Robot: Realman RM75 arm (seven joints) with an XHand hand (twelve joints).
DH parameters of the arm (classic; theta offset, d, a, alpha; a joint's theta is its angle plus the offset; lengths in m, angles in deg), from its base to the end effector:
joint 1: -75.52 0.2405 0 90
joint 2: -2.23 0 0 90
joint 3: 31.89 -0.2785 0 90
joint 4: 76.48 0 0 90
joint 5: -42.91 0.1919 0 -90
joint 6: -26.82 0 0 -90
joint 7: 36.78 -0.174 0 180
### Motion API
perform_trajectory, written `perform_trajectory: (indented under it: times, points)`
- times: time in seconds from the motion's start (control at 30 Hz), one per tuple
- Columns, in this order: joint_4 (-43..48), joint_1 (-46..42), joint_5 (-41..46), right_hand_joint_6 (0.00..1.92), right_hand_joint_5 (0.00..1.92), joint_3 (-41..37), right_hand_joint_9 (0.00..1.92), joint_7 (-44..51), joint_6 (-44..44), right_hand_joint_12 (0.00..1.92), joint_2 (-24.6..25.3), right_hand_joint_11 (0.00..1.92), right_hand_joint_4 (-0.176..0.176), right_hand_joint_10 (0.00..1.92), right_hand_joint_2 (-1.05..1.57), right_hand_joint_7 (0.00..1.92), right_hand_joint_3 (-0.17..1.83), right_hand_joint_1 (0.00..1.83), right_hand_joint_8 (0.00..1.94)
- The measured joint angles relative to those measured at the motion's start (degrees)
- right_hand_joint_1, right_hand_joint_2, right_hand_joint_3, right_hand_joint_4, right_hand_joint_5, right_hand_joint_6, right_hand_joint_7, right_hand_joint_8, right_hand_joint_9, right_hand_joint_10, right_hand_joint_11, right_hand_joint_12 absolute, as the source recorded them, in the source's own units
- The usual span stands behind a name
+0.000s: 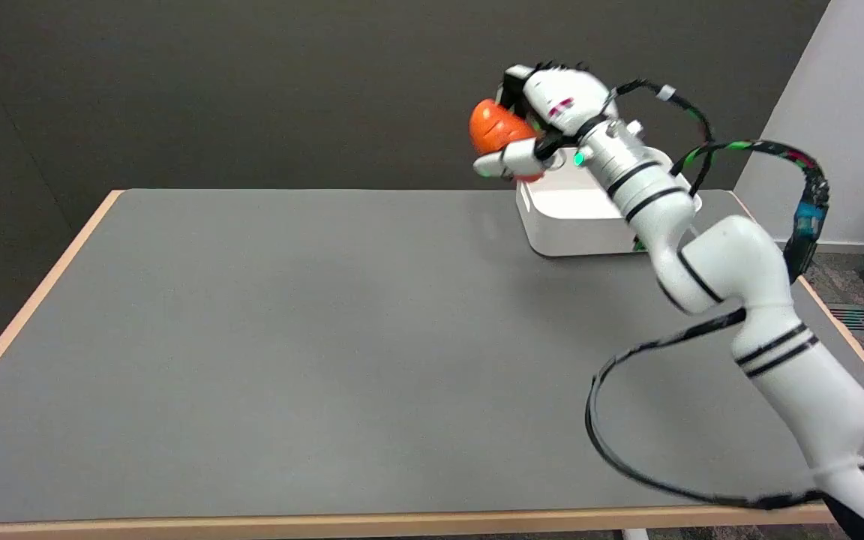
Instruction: Place mango into white box.
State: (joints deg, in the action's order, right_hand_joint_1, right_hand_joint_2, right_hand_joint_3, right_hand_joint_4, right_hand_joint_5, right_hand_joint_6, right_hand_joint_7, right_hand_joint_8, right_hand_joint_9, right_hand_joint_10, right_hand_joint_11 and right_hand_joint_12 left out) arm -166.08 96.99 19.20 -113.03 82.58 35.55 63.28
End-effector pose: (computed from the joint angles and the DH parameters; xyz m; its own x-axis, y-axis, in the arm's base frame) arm -0.1369 -0.4418 0.3484 0.9721 0.1976 0.1265 -0.1220 -0.0348 0.9919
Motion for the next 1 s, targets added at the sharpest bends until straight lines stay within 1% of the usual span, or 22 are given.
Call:
perform_trajectory:
  times: [0.13, 0.2, 0.4, 0.57, 0.7, 0.83, 1.0]
  points:
    - [7.1, 3.8, -0.2, 1.55, 0.63, -2.8, 0.89, -0.6, -3.4, 1.92, 0.1, 0.21, -0.176, 1.92, 1.13, 0.68, 0.36, 1.17, 1.59]
    - [11.4, 6.2, -0.2, 1.56, 0.61, -3.8, 0.85, -0.9, -5.0, 1.92, -0.1, 0.13, -0.176, 1.92, 1.15, 0.67, 0.35, 1.16, 1.6]
    - [24.7, 13.8, -0.3, 1.59, 0.59, -5.7, 0.84, -1.4, -9.3, 1.92, -0.8, 0.01, -0.176, 1.92, 1.17, 0.64, 0.32, 1.15, 1.63]
    - [35.7, 20.2, -0.4, 1.63, 0.56, -7.3, 0.82, -1.1, -12.6, 1.92, -2.0, 0.0, -0.176, 1.92, 1.2, 0.61, 0.3, 1.14, 1.67]
    - [42.5, 23.5, -0.3, 1.65, 0.54, -9.4, 0.77, -0.4, -14.6, 1.92, -3.0, 0.0, -0.176, 1.92, 1.23, 0.59, 0.28, 1.13, 1.69]
    - [47.6, 25.3, -0.3, 1.66, 0.53, -11.9, 0.76, 0.3, -15.9, 1.92, -3.9, 0.0, -0.176, 1.92, 1.24, 0.59, 0.27, 1.12, 1.7]
    - [51.7, 25.6, -0.1, 1.65, 0.53, -14.0, 0.76, 0.9, -16.7, 1.92, -4.8, 0.0, -0.176, 1.92, 1.23, 0.59, 0.26, 1.13, 1.69]
